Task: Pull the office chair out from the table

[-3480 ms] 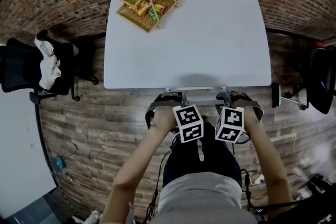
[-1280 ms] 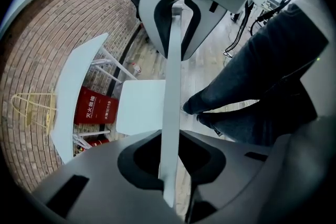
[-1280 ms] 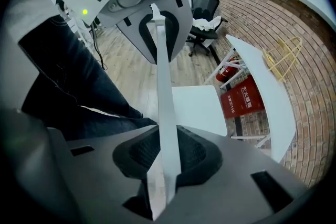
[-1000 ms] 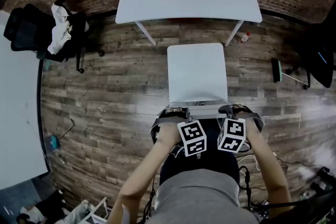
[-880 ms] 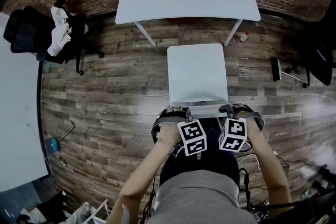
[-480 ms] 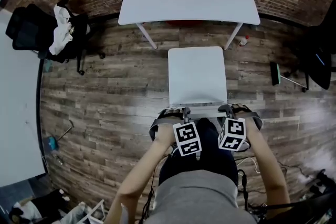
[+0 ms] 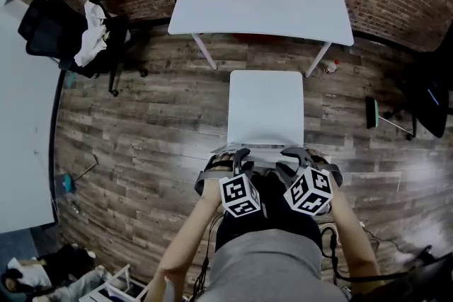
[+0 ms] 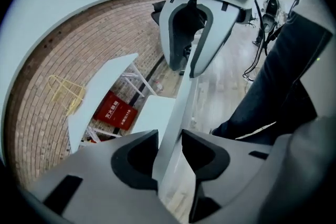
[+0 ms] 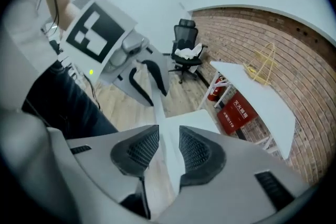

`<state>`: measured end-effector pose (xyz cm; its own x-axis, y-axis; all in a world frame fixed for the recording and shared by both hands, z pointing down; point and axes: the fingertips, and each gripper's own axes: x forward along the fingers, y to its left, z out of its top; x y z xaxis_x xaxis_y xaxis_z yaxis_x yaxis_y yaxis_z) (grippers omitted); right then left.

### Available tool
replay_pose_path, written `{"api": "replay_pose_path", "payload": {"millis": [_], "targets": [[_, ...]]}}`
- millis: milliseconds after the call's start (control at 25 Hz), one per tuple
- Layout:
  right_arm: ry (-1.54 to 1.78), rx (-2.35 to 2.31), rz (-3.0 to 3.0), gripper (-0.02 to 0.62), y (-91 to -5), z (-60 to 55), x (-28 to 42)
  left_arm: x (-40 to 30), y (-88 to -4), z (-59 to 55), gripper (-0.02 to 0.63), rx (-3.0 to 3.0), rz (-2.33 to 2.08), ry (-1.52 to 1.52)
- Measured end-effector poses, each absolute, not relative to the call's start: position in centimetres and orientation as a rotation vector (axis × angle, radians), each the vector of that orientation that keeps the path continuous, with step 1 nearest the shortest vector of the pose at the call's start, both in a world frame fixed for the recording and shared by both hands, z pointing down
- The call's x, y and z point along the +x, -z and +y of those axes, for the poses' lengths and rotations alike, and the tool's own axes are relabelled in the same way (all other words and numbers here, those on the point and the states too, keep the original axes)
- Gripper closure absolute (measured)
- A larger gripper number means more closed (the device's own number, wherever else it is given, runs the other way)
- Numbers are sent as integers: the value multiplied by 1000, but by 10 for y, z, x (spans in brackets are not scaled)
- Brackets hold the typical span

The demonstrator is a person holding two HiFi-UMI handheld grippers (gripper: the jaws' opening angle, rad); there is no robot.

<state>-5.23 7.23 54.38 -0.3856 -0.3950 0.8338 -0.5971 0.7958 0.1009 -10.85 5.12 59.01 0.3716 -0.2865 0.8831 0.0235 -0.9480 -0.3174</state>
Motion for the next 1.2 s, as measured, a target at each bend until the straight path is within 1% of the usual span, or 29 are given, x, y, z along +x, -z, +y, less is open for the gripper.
{"api": "replay_pose_path", "payload": {"millis": [160,280,320,400,440,480,560,640,680,880,1200], "targets": [[-367,905,-2172,462,-510,55,-57,-114,-553,51,459,-2467,486,1399],[-433,1139,-2258,465,-472,36,-47,-108,-500,41,495,-2697,698,1167],[-434,1237,-2278,484,-459,27,-41,-104,-481,33,495,-2785,756,1082],[-405,1417,-2295,548,-436,13,-30,-94,-448,13,495,-2946,858,898],[-384,1490,-2297,557,-426,8,-25,-90,-434,3,502,-3012,908,800],[-363,1555,-2297,569,-417,5,-21,-88,-420,-7,531,-3064,965,701],[-336,1675,-2288,574,-401,-2,-13,-85,-395,-26,568,-3114,1094,513],[-325,1783,-2292,577,-387,-7,-6,-84,-376,-39,574,-3103,1198,382],[-320,1827,-2301,577,-381,-9,-4,-83,-369,-42,583,-3087,1230,345],[-270,1995,-2307,577,-355,-13,5,-77,-349,-47,583,-3006,1357,241],[-304,2081,-2282,581,-348,-10,15,-78,-348,-45,583,-2961,1447,246]]}}
